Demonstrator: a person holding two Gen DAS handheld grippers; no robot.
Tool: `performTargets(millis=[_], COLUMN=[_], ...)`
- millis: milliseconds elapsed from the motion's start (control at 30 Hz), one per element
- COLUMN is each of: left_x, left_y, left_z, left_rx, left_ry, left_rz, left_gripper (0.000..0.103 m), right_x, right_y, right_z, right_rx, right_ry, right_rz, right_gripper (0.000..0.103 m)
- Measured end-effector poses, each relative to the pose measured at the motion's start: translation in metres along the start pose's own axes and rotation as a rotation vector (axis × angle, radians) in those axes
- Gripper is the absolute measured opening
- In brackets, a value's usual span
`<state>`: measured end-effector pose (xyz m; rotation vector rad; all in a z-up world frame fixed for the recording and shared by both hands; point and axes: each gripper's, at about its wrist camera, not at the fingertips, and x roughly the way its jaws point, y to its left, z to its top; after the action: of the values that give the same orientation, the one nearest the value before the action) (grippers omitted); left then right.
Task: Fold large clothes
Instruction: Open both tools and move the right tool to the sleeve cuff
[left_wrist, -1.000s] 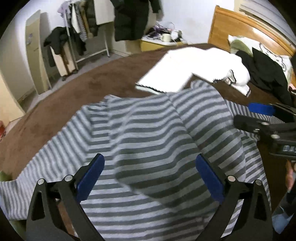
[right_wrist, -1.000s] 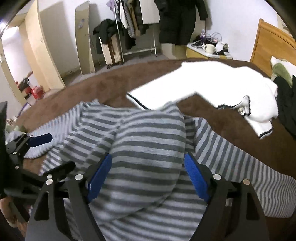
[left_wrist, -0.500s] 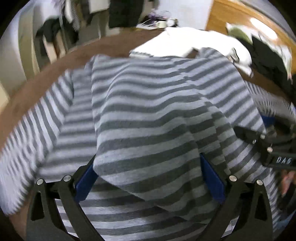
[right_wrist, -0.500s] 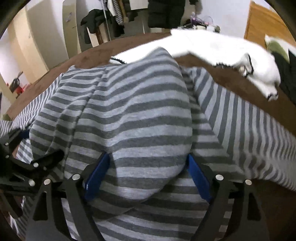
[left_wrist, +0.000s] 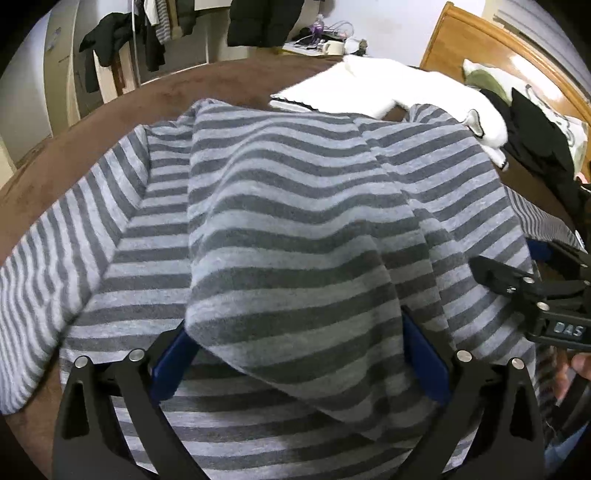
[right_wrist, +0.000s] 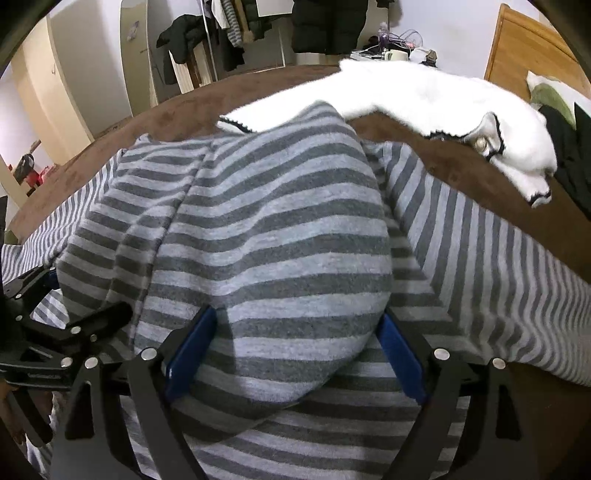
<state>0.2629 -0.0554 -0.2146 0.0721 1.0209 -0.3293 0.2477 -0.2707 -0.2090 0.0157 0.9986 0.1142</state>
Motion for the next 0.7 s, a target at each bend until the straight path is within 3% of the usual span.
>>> performTargets(millis=[267, 467, 700], left_x=[-0.047, -0.062, -0.040], left_y=[-0.018, -0.052, -0.120], left_z=[0.026, 0.051, 0.076], left_rx=[0.072, 0.112, 0.208], left_ry=[-0.067, -0.092, -0.094], left_rz=[0.102, 0.051, -0.027], left_gripper=[0.097, 0.097, 0.097], right_x=[-0.057, -0.101, -0.133], right_y=[-0.018, -0.078, -0.165], right_z=[-0.002, -0.021, -0.054], right_rx=[0.061, 0.234, 0.438], right_ry=[-0.065, -0.124, -0.171], right_rz=[-0.033, -0.108, -0.248], right_gripper=[0.086, 0.086, 0.086])
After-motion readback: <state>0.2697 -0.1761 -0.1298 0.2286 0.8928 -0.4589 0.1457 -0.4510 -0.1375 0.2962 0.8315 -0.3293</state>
